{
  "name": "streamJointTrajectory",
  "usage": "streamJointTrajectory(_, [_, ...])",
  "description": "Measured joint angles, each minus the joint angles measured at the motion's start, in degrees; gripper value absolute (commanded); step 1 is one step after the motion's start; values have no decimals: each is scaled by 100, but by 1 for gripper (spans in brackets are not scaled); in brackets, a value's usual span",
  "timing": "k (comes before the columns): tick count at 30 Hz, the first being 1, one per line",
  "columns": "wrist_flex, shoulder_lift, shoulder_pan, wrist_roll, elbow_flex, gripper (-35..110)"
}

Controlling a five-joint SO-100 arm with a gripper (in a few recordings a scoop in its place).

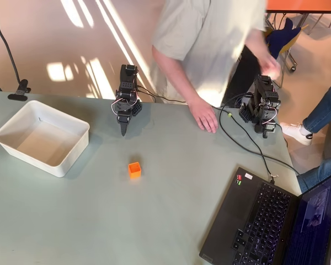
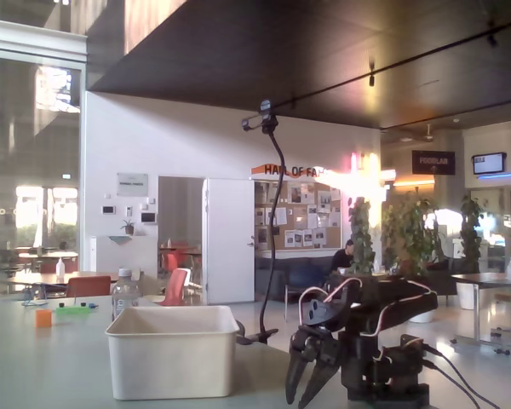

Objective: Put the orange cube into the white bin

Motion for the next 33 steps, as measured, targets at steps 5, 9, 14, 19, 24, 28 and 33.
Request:
streamJointTrajectory(5, [0, 0, 0, 0, 0, 9])
streamJointTrajectory(9, [0, 0, 0, 0, 0, 9])
streamJointTrajectory(14, [0, 0, 0, 0, 0, 9])
streamJointTrajectory(19, [0, 0, 0, 0, 0, 10])
streamJointTrajectory(24, [0, 0, 0, -18, 0, 10])
streamJointTrajectory(28, [-18, 0, -9, -18, -26, 10])
streamJointTrajectory(33, [-18, -9, -62, -18, -606, 10])
